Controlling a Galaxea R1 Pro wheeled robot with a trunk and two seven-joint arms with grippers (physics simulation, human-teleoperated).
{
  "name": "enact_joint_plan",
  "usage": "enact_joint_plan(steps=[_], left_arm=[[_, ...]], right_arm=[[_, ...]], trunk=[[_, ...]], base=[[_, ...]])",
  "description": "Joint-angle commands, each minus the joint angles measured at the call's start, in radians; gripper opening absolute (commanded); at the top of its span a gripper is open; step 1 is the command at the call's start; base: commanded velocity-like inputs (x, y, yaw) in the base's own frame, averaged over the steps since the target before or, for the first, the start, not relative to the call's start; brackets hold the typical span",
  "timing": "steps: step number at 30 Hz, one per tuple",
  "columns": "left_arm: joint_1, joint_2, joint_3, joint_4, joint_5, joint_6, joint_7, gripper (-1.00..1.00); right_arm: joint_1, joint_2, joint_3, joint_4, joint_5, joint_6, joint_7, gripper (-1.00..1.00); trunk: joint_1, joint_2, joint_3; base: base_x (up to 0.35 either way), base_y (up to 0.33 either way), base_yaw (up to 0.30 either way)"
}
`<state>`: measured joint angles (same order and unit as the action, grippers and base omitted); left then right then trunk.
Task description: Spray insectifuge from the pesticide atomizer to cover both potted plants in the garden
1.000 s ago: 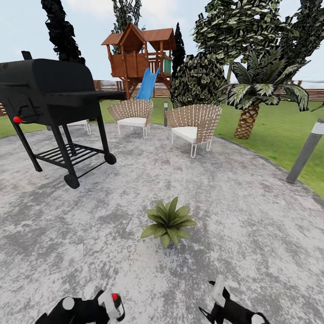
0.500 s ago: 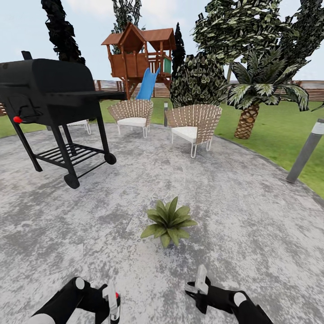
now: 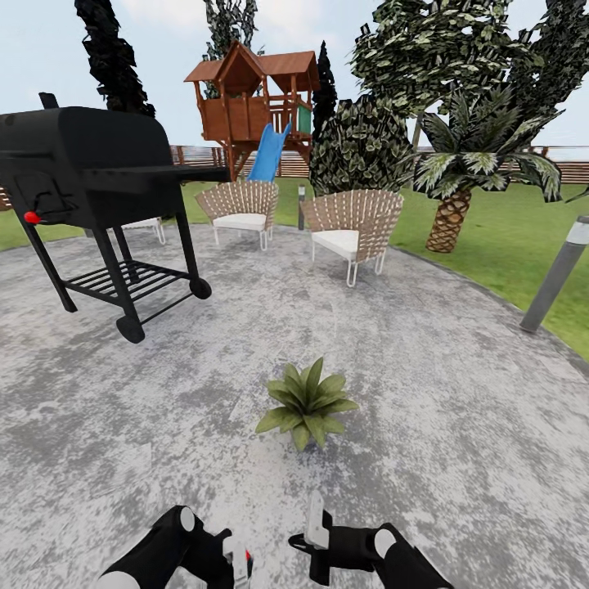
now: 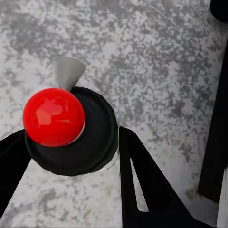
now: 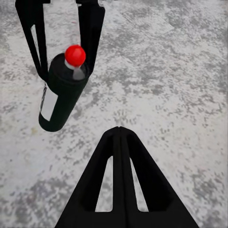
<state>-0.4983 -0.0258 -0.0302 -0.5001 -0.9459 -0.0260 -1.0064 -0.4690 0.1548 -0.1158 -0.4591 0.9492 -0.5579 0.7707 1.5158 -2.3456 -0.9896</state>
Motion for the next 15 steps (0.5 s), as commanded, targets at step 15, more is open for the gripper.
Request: enact_joint_plan(steps=[15], left_arm=[[-0.002, -0.056, 0.004, -0.011, 0.007, -0.025, 0.001, -1.00]], right_arm=[[0.000, 0.020, -0.008, 0.006, 0.005, -0.003, 0.007, -1.00]], trunk=[[0.000, 0.000, -0.001]], base=[[0.000, 0.000, 0.000]])
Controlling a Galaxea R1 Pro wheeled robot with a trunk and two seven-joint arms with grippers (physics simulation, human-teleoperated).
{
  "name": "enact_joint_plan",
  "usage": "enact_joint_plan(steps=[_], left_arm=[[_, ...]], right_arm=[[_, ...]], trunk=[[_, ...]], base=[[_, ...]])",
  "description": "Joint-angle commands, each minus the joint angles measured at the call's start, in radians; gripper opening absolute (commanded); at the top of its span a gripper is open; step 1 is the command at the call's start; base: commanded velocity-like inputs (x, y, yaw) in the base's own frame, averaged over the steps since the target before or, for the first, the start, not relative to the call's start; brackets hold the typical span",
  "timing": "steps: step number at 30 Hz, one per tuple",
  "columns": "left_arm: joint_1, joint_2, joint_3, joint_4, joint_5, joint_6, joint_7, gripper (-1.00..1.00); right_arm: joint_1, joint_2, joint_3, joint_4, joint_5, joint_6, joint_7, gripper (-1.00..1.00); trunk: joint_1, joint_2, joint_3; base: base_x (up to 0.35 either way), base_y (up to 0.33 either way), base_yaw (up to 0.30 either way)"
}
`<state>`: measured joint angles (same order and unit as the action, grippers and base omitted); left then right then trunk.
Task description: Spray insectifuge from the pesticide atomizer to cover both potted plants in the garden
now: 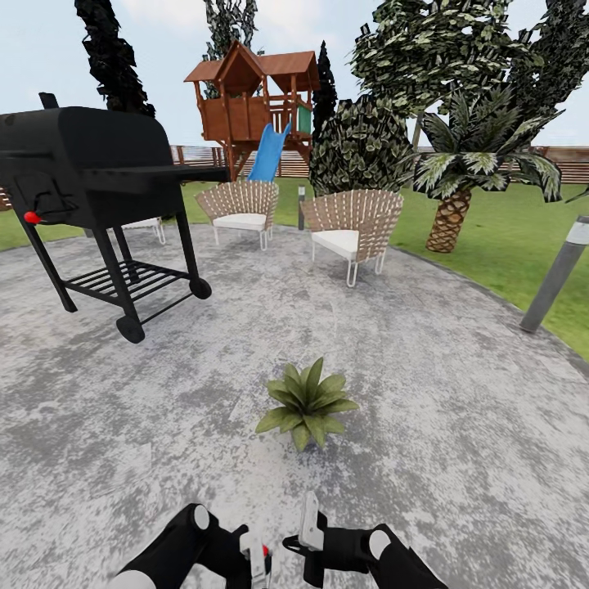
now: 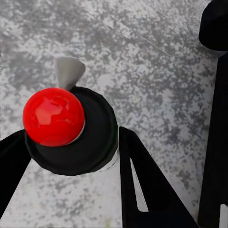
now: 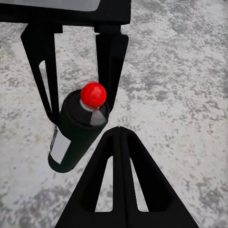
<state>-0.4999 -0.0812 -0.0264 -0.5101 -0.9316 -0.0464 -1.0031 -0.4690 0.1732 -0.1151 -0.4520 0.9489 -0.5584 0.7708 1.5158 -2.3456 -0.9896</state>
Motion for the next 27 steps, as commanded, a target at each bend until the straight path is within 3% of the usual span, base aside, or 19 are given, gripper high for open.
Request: enact_joint_plan(steps=[1, 14, 20, 27], left_arm=[[0.000, -0.004, 0.002, -0.002, -0.007, -0.016, -0.002, -1.00], [0.000, -0.038, 0.005, -0.003, -0.004, -0.044, 0.001, -1.00], [-0.001, -0.040, 0.001, -0.003, 0.054, -0.047, -0.003, -1.00], [-0.002, -0.039, -0.002, -0.004, 0.059, -0.047, -0.003, -1.00]], right_arm=[[0.000, 0.001, -0.008, -0.001, 0.005, -0.002, 0.007, -1.00], [0.000, 0.001, -0.008, -0.001, 0.005, -0.003, 0.007, -1.00], [0.000, 0.001, -0.008, 0.000, 0.005, -0.003, 0.007, -1.00], [0.000, 0.001, -0.008, 0.000, 0.005, -0.003, 0.007, -1.00]], trunk=[[0.000, 0.000, -0.001], [0.000, 0.000, -0.001], [0.000, 0.000, -0.001], [0.000, 0.000, -0.001]], base=[[0.000, 0.000, 0.000], [0.000, 0.000, 0.000], [0.000, 0.000, 0.000], [0.000, 0.000, 0.000]])
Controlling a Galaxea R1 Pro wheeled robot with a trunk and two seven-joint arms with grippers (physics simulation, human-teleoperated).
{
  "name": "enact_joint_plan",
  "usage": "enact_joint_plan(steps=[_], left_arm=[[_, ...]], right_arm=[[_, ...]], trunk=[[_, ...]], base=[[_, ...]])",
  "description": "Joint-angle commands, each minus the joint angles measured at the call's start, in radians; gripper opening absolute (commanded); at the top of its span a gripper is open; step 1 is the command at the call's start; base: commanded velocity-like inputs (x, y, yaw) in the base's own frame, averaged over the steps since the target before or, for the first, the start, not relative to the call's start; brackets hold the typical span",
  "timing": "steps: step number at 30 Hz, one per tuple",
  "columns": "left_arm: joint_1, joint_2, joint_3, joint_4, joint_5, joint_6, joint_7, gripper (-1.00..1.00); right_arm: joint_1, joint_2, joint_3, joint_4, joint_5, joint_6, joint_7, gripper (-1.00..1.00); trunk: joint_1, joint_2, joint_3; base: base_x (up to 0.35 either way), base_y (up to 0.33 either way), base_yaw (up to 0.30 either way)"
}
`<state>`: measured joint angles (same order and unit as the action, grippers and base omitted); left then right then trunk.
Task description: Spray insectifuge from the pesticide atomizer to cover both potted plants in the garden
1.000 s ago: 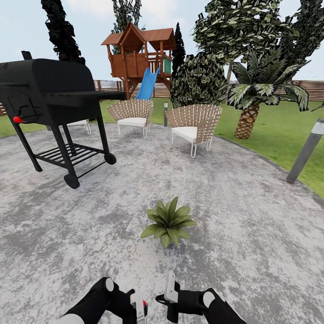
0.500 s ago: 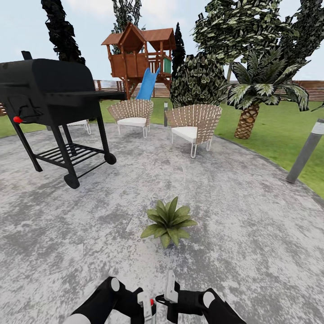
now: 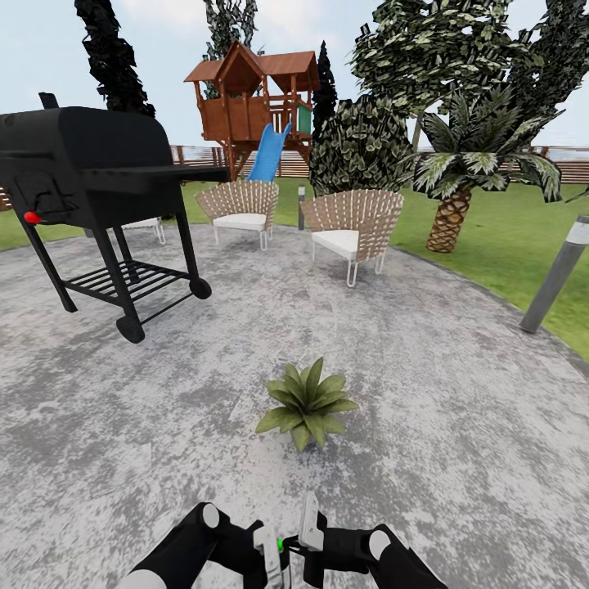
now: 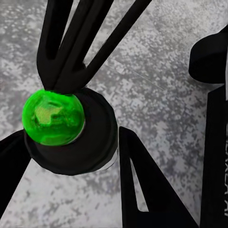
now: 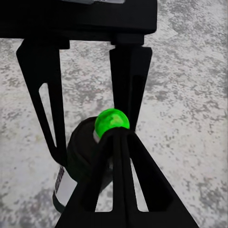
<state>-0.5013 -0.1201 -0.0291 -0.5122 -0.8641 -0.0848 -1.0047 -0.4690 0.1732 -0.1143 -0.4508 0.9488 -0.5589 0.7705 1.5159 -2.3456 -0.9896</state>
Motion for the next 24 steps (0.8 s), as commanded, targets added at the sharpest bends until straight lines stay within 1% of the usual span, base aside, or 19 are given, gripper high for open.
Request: enact_joint_plan(steps=[1, 4, 6, 7, 8, 9, 11, 12, 13, 14, 16, 18, 19, 21, 22, 24], left_arm=[[0.000, 0.001, 0.000, -0.001, -0.009, -0.008, -0.001, -1.00], [0.000, 0.005, -0.003, 0.001, -0.018, -0.007, 0.000, -1.00], [0.000, 0.013, -0.005, 0.001, -0.029, -0.005, 0.000, -1.00], [0.001, 0.019, -0.005, 0.001, -0.041, -0.004, 0.000, -1.00], [0.002, 0.033, -0.004, 0.001, -0.060, -0.003, 0.001, -1.00], [0.002, 0.053, -0.003, 0.001, -0.081, -0.003, 0.002, -1.00], [0.001, 0.095, 0.000, 0.000, -0.100, -0.003, 0.003, -1.00], [0.001, 0.107, 0.001, 0.000, -0.102, -0.004, 0.003, -1.00], [0.001, 0.126, 0.002, 0.000, -0.103, -0.004, 0.003, -1.00], [0.002, 0.138, 0.002, 0.000, -0.104, -0.005, 0.003, -1.00], [0.004, 0.179, 0.005, 0.000, -0.104, -0.006, 0.003, -1.00], [0.003, 0.239, 0.007, 0.000, -0.098, -0.006, 0.003, -1.00], [0.003, 0.253, 0.007, 0.000, -0.097, -0.006, 0.003, -1.00], [0.004, 0.268, 0.007, 0.000, -0.096, -0.006, 0.003, -1.00], [0.004, 0.278, 0.008, 0.000, -0.096, -0.006, 0.004, -1.00], [0.004, 0.285, 0.009, 0.000, -0.096, -0.004, 0.009, -1.00]], right_arm=[[0.000, 0.001, -0.008, -0.001, 0.005, -0.002, 0.007, -1.00], [0.000, 0.001, -0.008, 0.000, 0.005, -0.003, 0.006, -1.00], [0.000, 0.001, -0.008, 0.000, 0.005, -0.003, 0.007, -1.00], [0.000, 0.001, -0.008, 0.000, 0.005, -0.003, 0.007, -1.00], [0.000, 0.001, -0.008, -0.001, 0.006, -0.002, 0.007, -1.00], [0.000, 0.001, -0.008, -0.001, 0.006, -0.002, 0.007, -1.00], [0.000, 0.001, -0.008, 0.000, 0.006, -0.003, 0.007, -1.00], [0.000, 0.001, -0.008, 0.000, 0.006, -0.003, 0.007, -1.00], [0.000, 0.001, -0.008, 0.000, 0.007, -0.003, 0.007, -1.00], [0.000, 0.001, -0.008, 0.000, 0.007, -0.003, 0.007, -1.00], [0.000, 0.001, -0.008, 0.000, 0.007, -0.003, 0.007, -1.00], [0.000, 0.001, -0.008, -0.001, 0.007, -0.003, 0.007, -1.00], [0.000, 0.001, -0.008, -0.001, 0.007, -0.003, 0.007, -1.00], [0.000, 0.001, -0.008, -0.002, 0.007, -0.003, 0.006, -1.00], [0.000, 0.001, -0.008, -0.002, 0.007, -0.003, 0.006, 1.00], [0.000, 0.001, -0.009, -0.005, 0.008, -0.002, 0.003, 1.00]], trunk=[[0.000, 0.000, -0.001], [0.000, 0.000, -0.001], [0.000, 0.000, -0.001], [0.000, 0.000, -0.001], [0.000, 0.000, -0.001], [0.000, 0.000, -0.001], [0.000, 0.000, -0.001], [0.000, 0.000, -0.001], [0.000, 0.000, -0.001], [0.000, 0.000, -0.001], [0.000, 0.000, -0.001], [0.000, 0.000, -0.001], [0.000, 0.000, -0.001], [0.000, 0.000, -0.001], [0.000, 0.000, -0.001], [0.000, 0.000, -0.001]], base=[[0.000, 0.000, 0.000], [0.000, 0.000, 0.000], [0.000, 0.000, 0.000], [0.000, 0.000, 0.000], [0.000, 0.000, 0.000], [0.000, 0.000, 0.000], [0.000, 0.000, 0.000], [0.000, 0.000, 0.000], [0.000, 0.000, 0.000], [0.000, 0.000, 0.000], [0.000, 0.000, 0.000], [0.000, 0.000, 0.000], [0.000, 0.000, 0.000], [0.000, 0.000, 0.000], [0.000, 0.000, 0.000], [0.000, 0.000, 0.000]])
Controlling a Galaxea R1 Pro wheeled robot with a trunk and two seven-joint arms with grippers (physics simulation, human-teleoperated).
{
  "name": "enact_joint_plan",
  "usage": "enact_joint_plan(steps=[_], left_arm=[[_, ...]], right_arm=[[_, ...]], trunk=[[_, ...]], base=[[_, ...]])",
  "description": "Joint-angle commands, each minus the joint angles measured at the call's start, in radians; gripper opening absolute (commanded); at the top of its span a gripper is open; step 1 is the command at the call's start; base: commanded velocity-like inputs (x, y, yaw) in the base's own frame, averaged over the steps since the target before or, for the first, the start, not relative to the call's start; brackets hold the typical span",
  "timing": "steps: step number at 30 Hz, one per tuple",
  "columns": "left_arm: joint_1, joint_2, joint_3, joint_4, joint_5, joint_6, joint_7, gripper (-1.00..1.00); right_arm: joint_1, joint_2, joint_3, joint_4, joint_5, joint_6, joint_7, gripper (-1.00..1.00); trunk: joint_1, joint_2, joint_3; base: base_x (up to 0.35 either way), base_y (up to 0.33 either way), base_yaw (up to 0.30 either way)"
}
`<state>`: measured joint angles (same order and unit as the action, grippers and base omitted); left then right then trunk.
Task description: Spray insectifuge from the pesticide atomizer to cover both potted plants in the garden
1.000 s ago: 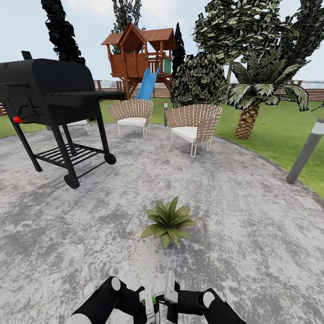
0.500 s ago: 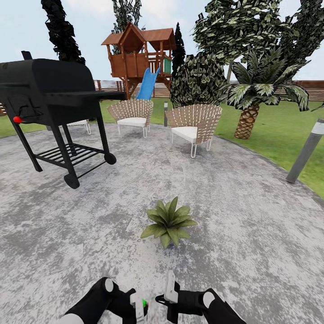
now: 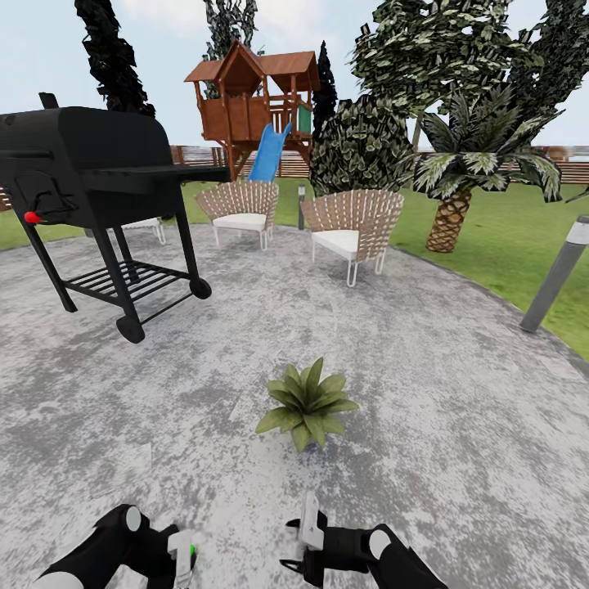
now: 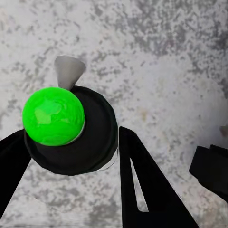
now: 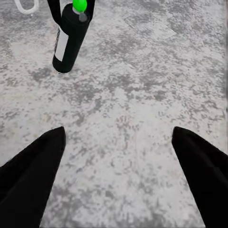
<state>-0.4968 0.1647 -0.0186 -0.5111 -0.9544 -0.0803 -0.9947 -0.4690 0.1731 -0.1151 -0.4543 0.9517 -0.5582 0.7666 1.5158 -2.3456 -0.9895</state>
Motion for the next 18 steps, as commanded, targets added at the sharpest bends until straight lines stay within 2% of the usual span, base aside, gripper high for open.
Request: enact_joint_plan(steps=[1, 3, 5, 7, 9, 10, 11, 12, 14, 16, 18], left_arm=[[0.000, 0.001, -0.001, -0.001, -0.006, -0.007, 0.008, -1.00], [0.000, 0.001, 0.001, 0.000, -0.004, -0.002, 0.064, -1.00], [0.000, -0.001, 0.019, 0.004, 0.014, 0.003, 0.134, -1.00], [0.000, -0.007, 0.076, 0.009, 0.051, 0.008, 0.202, -1.00], [0.000, -0.025, 0.146, 0.012, 0.091, 0.029, 0.273, -1.00], [0.000, -0.036, 0.162, 0.012, 0.102, 0.061, 0.293, -1.00], [0.000, -0.050, 0.178, 0.012, 0.113, 0.121, 0.317, -1.00], [0.000, -0.070, 0.190, 0.013, 0.134, 0.197, 0.338, -1.00], [0.000, -0.102, 0.195, 0.016, 0.173, 0.244, 0.351, -1.00], [0.000, -0.130, 0.196, 0.030, 0.202, 0.286, 0.369, -1.00], [-0.001, -0.138, 0.197, 0.048, 0.216, 0.355, 0.375, -1.00]], right_arm=[[0.000, 0.001, -0.010, -0.003, 0.005, -0.002, 0.005, 1.00], [0.000, 0.001, -0.014, -0.008, 0.005, -0.002, -0.001, 1.00], [0.000, -0.001, -0.016, -0.010, 0.006, -0.002, -0.034, 1.00], [0.000, -0.021, -0.015, -0.007, 0.008, -0.001, -0.108, 1.00], [0.002, -0.080, -0.015, 0.006, 0.006, -0.001, -0.200, 1.00], [0.004, -0.106, -0.016, 0.029, 0.005, -0.002, -0.229, 1.00], [0.006, -0.140, -0.031, 0.085, 0.003, -0.003, -0.285, 1.00], [0.007, -0.196, -0.096, 0.191, -0.012, -0.004, -0.408, 1.00], [0.009, -0.251, -0.189, 0.317, -0.031, -0.011, -0.564, 1.00], [0.014, -0.274, -0.262, 0.390, -0.040, -0.026, -0.711, 1.00], [0.039, -0.278, -0.313, 0.410, -0.064, -0.044, -0.809, 1.00]], trunk=[[0.000, 0.000, -0.001], [0.000, 0.000, -0.001], [0.000, 0.000, -0.001], [0.000, 0.000, -0.001], [0.000, 0.000, -0.001], [0.000, 0.000, -0.001], [0.000, 0.000, -0.001], [0.000, 0.000, -0.001], [0.000, 0.000, -0.001], [0.000, 0.000, -0.001], [0.000, 0.000, -0.001]], base=[[0.000, 0.000, 0.000], [0.000, 0.000, 0.000], [0.000, 0.000, 0.000], [0.000, 0.000, 0.000], [0.000, 0.000, 0.000], [0.000, 0.000, 0.000], [0.000, 0.000, 0.000], [0.000, 0.000, 0.000], [0.000, 0.000, 0.000], [0.000, 0.000, 0.000], [0.000, 0.000, 0.000]])
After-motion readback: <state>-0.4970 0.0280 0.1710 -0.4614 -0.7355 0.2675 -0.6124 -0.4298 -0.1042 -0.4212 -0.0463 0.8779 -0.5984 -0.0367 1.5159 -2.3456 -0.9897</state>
